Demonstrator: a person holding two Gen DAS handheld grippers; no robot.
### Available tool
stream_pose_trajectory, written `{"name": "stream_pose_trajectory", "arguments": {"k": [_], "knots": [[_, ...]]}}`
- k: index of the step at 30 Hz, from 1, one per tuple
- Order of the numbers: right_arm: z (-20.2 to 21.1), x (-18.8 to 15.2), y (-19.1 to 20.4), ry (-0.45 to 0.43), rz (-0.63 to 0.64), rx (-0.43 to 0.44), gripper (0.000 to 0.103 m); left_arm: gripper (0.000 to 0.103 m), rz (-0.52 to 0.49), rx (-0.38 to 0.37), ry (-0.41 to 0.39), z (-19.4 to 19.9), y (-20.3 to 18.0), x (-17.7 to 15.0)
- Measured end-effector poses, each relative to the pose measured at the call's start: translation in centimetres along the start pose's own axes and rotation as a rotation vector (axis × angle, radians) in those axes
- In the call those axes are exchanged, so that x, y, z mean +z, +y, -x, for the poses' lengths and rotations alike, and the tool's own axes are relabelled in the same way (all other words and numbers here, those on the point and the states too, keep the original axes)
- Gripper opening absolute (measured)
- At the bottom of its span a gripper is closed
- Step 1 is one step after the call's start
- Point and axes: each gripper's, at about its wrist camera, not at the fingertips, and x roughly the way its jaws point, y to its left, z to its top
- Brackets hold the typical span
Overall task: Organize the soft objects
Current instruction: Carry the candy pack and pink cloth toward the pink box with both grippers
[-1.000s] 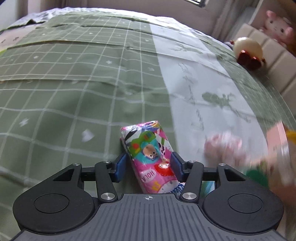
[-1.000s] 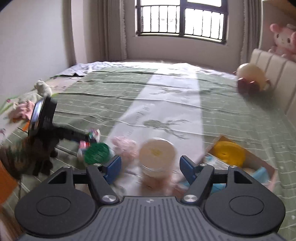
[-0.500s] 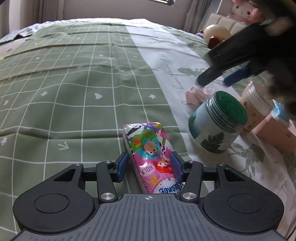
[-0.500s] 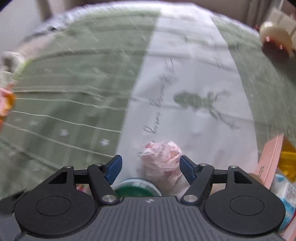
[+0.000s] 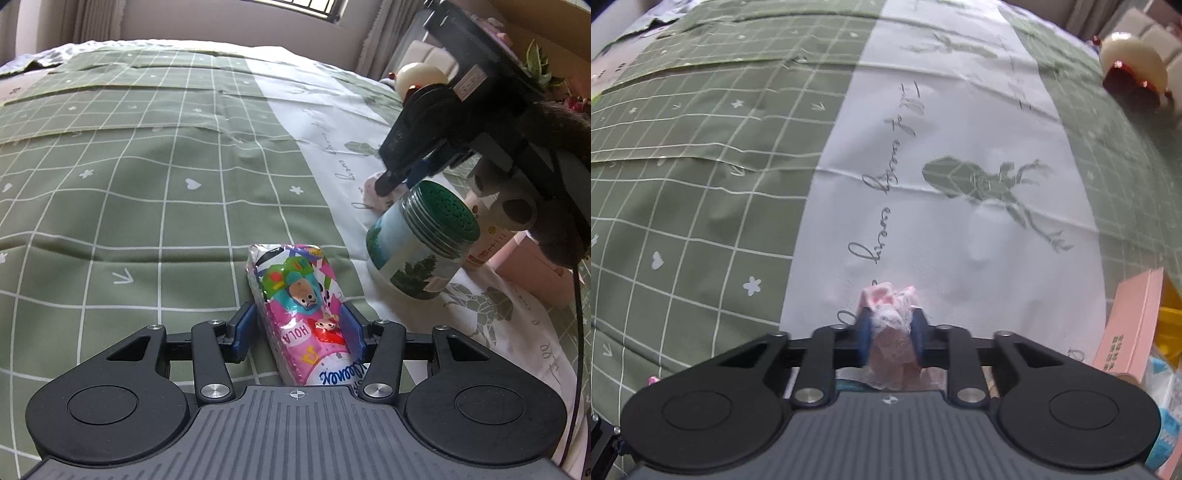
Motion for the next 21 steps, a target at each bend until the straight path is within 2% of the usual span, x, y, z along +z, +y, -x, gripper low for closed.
{"name": "stream_pose_trajectory", "arguments": {"k": [2,5,11,15,19,21], "knots": [[1.8,-0.2,-0.2,-0.034,0.02,0.017,0.013,0.052,0.024,0.0,-0.003,0.1,0.0,0.0],[6.3,-0.8,-1.4,-0.136,0.038,0.051,0.013,0.04,0.063,-0.019,-0.019,0.1,0.1,0.2],[16.8,-3.1,-6.5,-0.341,0.028,0.114,0.013,0.024,0.075,-0.031,-0.04,0.5,-1.1,1.9],[20.7,-5.4,-11.1,-0.415,-0.011,0.131,0.013,0.023,0.053,-0.027,-0.037,1.0,-2.5,3.5],[20.6,-9.0,-14.1,-0.405,-0.054,0.176,0.013,0.027,0.016,0.036,0.018,-0.3,-3.5,3.5],[19.5,-11.6,-14.4,-0.397,-0.048,0.216,0.013,0.034,-0.041,0.075,0.058,-1.2,-4.4,2.7]]}}
